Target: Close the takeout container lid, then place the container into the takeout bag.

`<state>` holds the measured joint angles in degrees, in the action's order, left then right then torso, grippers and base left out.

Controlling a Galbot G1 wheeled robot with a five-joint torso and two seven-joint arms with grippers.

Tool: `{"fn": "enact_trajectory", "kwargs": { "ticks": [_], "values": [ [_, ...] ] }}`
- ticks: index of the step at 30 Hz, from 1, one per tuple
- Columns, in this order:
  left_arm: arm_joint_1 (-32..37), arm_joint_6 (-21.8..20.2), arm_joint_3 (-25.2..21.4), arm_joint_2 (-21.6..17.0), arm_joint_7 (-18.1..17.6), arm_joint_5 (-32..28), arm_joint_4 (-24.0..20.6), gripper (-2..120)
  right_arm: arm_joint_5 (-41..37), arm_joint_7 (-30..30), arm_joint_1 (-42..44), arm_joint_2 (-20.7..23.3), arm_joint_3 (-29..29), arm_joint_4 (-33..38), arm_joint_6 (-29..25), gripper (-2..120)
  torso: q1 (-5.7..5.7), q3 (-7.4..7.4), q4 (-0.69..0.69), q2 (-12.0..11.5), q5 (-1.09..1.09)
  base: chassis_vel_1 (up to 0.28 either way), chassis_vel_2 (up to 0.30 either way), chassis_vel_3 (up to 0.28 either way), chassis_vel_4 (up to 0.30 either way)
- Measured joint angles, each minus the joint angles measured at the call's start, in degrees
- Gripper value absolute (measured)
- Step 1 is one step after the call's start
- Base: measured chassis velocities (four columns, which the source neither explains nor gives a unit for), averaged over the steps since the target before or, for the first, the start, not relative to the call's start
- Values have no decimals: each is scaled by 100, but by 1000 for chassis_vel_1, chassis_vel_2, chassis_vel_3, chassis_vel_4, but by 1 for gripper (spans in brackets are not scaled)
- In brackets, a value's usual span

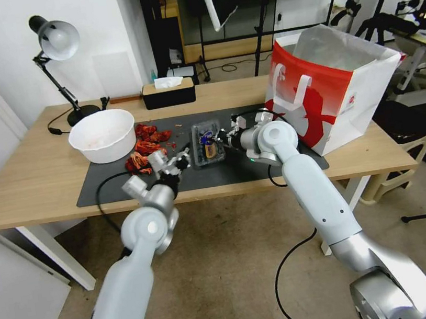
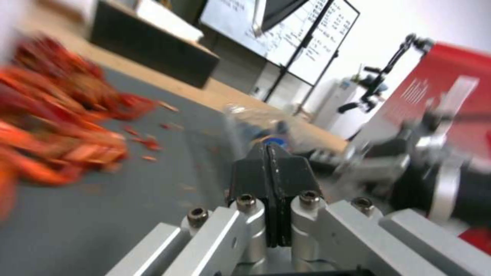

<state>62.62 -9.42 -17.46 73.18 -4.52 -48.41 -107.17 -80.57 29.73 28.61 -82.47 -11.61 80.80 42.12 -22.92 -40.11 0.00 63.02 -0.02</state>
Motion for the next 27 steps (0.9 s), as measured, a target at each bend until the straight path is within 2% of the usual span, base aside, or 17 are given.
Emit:
{"fn": "enact_trajectory", "kwargs": {
  "ticks": [1, 2, 3, 5, 6, 9, 11, 13, 15, 16, 19, 21, 22, 25, 27],
  "values": [
    [257, 163, -88, -42, 146, 405, -111, 0, -21, -23, 0, 5, -19, 54, -1, 0, 1, 1, 1, 0, 1, 0, 0, 0, 0],
    [257, 163, -88, -42, 146, 405, -111, 0, -21, -23, 0, 5, -19, 54, -1, 0, 1, 1, 1, 0, 1, 0, 0, 0, 0],
    [421, 254, -153, -60, 225, 671, -186, 1, -31, -41, 0, 8, -36, 95, -2, 0, 0, 0, 0, 0, 0, 0, 0, 0, 0],
    [736, 465, -274, -69, 301, 1208, -310, 10, -60, -79, 1, 16, -84, 202, -4, 0, 0, 0, 1, 0, 2, 0, 0, 0, 0],
    [736, 465, -274, -69, 301, 1208, -310, 10, -60, -79, 1, 16, -84, 202, -4, 0, 0, 0, 1, 0, 2, 0, 0, 0, 0],
    [949, 791, -357, -71, 325, 1799, -314, 25, -131, -90, 69, 123, -206, 487, -8, 0, 0, 1, -1, 0, 2, 0, 0, 0, 0],
    [1001, 871, -375, -72, 326, 1991, -296, 29, -157, -86, 107, 177, -258, 611, -11, 0, 0, 1, -1, 0, 2, 0, 0, 0, 0],
    [1078, 972, -379, -75, 322, 2288, -250, 40, -216, -55, 231, 332, -378, 948, -15, 0, 1, 1, -2, 1, 3, 0, 0, 0, 0],
    [1112, 1000, -381, -75, 318, 2386, -235, 41, -226, -49, 263, 381, -415, 1051, -17, 0, 0, 1, -4, 1, 3, 0, 0, 0, 0],
    [1242, 1111, -421, -64, 308, 2568, -215, 49, -233, -57, 297, 460, -463, 1224, -27, 0, 0, 2, -6, 1, 1, 0, 0, 0, 0],
    [1436, 1306, -528, -20, 283, 2754, -205, 57, -224, -110, 306, 537, -477, 1429, -74, 0, 0, 1, -1, 1, 4, 0, 0, 0, 0],
    [1707, 1564, -664, 67, 248, 2979, -206, 69, -108, -238, 275, 657, -484, 1700, -202, 0, 0, 1, 2, 1, 2, 0, 0, 0, 0],
    [1707, 1564, -664, 67, 248, 2979, -206, 69, -108, -238, 275, 657, -484, 1700, -202, 0, 0, 1, 2, 1, 2, 0, 0, 0, 0],
    [2087, 1997, -809, 256, 218, 3491, -223, 83, 241, -472, 145, 851, -524, 2008, -462, 0, 1, 2, 0, 1, 2, 0, 0, 0, 0],
    [2210, 2077, -827, 305, 219, 3578, -249, 87, 509, -602, 95, 940, -526, 2078, -590, 0, 1, 2, 0, 1, 2, 0, 0, 0, 0]
  ]
}}
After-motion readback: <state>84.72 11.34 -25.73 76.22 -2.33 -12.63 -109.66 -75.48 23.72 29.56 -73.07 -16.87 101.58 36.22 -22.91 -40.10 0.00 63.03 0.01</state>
